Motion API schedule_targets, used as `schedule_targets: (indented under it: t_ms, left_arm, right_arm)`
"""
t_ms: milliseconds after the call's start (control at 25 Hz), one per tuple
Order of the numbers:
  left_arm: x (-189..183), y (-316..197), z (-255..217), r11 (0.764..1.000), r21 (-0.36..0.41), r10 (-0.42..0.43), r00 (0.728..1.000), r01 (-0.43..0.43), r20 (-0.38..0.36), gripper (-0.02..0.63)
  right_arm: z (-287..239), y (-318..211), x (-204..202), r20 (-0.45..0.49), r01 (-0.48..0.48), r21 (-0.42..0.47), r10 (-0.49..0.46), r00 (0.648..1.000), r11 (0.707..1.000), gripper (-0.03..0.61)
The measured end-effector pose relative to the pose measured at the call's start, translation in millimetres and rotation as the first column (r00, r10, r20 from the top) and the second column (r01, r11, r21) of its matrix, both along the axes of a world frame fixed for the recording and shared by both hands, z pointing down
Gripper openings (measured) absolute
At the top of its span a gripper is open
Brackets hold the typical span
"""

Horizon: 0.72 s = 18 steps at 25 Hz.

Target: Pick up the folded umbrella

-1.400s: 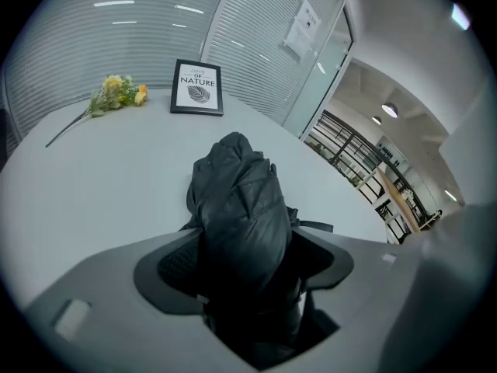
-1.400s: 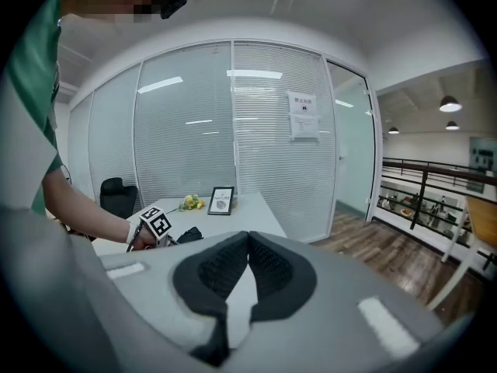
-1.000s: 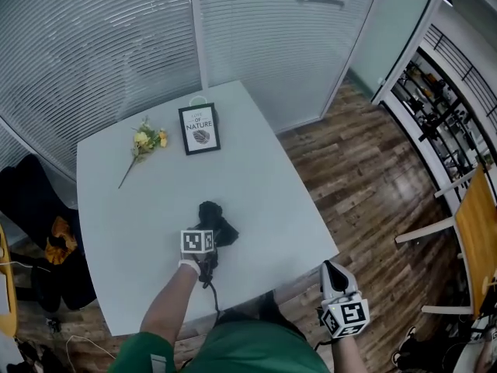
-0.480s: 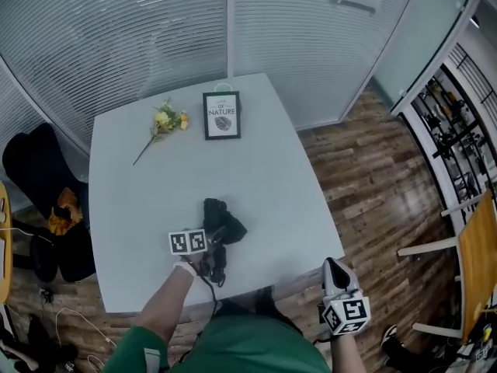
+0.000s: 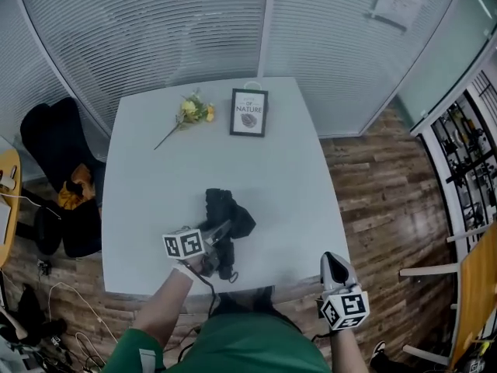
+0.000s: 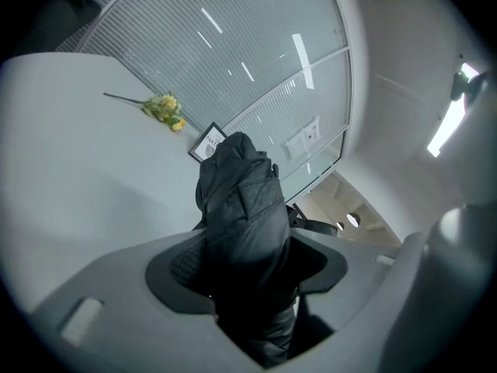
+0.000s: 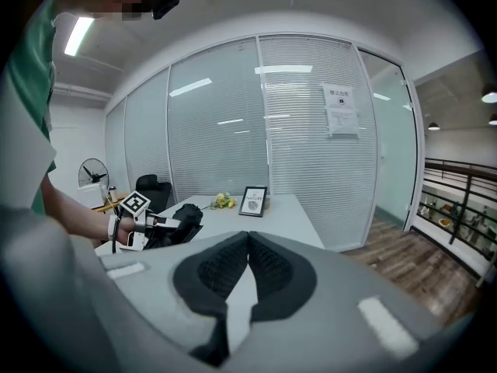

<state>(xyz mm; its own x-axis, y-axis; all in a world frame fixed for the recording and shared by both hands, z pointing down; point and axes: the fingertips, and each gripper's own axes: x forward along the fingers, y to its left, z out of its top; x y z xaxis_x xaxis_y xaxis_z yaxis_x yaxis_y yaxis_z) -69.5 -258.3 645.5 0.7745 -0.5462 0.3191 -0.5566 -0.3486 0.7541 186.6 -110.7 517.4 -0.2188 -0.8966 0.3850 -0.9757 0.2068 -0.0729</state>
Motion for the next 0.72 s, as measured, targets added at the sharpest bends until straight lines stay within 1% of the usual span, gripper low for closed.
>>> schedule_targets:
  t_ms: [80,320,440,560,720]
  left_arm:
    - [-8,-3,-17,0.999,0.038,-0.032,0.999,0.032,-0.012,0.275]
    - [-16,4,-84,0.988,0.124,-0.081,0.989,0.096,-0.121,0.275]
    - [-20,8,-118,0.978,0.174,-0.092,0.984,0.118,-0.15,0.275]
    - [-23,11,-150,0.966,0.22,-0.098,0.979,0.137,-0.18,0.275]
    - [-26,16,-182,0.954,0.252,-0.094,0.961,0.162,-0.259,0.275]
  right_arm:
    - [-1,-6,-4,0.004,0.021,0.008,-0.021,1.0,1.0,0.002]
    - [-10,-20,-10,0.024,0.061,0.044,-0.062,0.998,0.997,0.002]
    - [-17,-30,-10,0.034,0.059,0.069,-0.061,0.998,0.996,0.003]
    - [-25,-37,-15,0.026,0.087,0.089,-0.089,0.996,0.992,0.003]
    - [-38,-47,-24,0.012,0.137,0.12,-0.139,0.99,0.983,0.002]
